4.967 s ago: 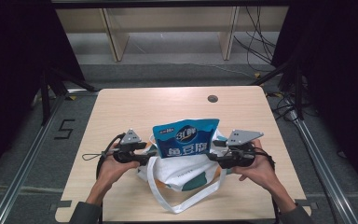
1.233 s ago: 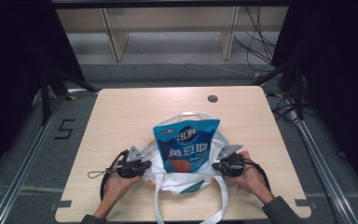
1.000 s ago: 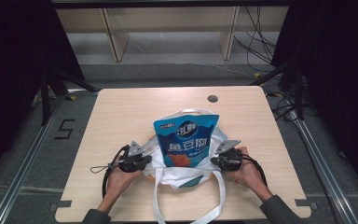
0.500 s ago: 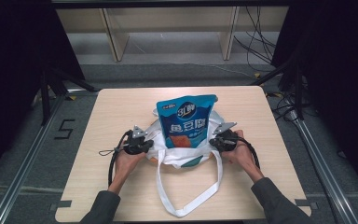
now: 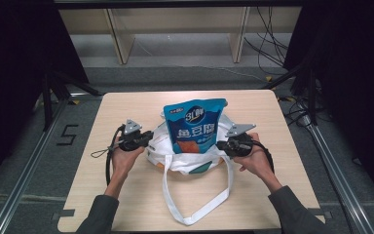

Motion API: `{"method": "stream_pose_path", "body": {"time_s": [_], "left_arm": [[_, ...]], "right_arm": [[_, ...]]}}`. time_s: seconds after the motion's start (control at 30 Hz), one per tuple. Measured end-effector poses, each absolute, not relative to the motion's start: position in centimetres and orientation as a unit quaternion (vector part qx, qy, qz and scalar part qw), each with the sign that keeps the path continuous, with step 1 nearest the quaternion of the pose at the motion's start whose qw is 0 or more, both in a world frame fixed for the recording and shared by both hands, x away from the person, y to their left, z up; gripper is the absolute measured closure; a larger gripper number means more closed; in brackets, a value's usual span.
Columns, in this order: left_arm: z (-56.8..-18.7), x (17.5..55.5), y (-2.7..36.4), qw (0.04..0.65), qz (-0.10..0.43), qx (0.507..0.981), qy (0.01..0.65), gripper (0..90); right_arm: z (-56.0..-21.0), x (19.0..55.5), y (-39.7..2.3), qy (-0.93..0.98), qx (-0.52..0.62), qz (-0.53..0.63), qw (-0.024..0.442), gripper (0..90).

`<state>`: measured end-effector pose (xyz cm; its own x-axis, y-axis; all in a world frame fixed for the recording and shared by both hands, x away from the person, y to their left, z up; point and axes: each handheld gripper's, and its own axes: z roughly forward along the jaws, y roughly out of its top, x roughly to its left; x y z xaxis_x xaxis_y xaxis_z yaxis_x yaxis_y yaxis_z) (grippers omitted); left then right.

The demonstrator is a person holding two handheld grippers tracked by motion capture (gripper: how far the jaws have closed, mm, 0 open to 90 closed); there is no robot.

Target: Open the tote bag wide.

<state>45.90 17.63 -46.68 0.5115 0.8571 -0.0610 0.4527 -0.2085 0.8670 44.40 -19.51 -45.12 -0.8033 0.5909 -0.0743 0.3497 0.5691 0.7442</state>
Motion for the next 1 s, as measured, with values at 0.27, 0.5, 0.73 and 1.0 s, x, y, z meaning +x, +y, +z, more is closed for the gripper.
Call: {"method": "stream_pose_path", "body": {"time_s": [0.27,0.5,0.73,1.0], "left_arm": [[-49.3,48.3,17.7,0.423,0.195,0.760,0.453,89.0],[-51.9,49.0,17.3,0.410,0.167,0.767,0.464,89.3],[-50.4,48.2,17.0,0.424,0.172,0.757,0.467,81.0],[-47.3,45.0,15.5,0.447,0.166,0.773,0.419,79.7]], "right_arm": [[-46.4,42.5,-17.5,0.894,0.235,0.351,0.148,89.1],[-49.7,42.5,-16.7,0.914,0.223,0.312,0.134,90.0],[-50.0,42.1,-16.5,0.914,0.225,0.308,0.136,90.0],[-49.5,41.9,-16.8,0.910,0.226,0.317,0.145,88.2]]}}
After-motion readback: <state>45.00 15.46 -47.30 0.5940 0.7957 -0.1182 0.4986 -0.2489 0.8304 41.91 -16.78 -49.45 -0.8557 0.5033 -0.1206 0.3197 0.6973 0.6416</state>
